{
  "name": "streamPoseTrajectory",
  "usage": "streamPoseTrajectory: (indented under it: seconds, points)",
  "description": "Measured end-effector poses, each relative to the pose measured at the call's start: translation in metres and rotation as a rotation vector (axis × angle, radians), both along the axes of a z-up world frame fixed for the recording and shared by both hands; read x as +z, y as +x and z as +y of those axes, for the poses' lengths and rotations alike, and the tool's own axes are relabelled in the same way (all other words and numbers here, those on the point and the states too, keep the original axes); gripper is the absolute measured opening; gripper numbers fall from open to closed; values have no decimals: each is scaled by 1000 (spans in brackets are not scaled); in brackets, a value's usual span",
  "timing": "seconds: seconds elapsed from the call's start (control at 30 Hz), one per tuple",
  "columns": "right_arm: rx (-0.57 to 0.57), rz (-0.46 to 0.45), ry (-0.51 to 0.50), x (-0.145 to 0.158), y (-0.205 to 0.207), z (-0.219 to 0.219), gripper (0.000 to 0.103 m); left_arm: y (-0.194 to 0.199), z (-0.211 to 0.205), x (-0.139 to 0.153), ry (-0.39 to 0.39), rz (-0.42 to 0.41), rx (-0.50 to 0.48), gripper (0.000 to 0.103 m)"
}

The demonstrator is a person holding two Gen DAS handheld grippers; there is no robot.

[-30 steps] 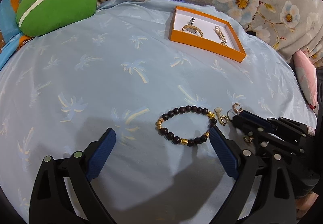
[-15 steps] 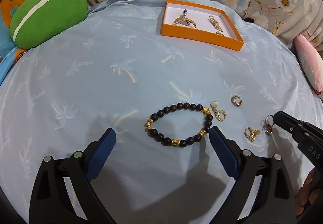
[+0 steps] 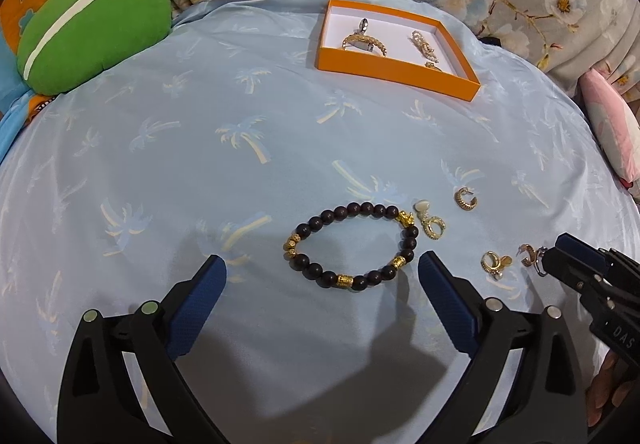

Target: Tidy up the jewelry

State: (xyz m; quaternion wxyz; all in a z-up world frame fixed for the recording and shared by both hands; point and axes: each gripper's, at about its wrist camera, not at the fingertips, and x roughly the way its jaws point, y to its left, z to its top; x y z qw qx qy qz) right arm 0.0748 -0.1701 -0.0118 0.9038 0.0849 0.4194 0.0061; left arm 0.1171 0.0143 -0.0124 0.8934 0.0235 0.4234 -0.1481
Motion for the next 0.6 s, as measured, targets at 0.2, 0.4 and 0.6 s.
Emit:
streamPoseTrajectory:
  seconds: [0.2, 0.4, 0.6]
  points:
    - [-20, 36, -15, -6, 3, -1, 32, 0, 1, 0, -3, 1, -1, 95]
    - [-44, 41, -31, -7, 1, -1, 15, -1, 0, 0, 1, 2, -1, 95]
    - [-59, 38, -4, -7, 1, -4, 6, 0, -6, -2, 45, 5, -17, 97]
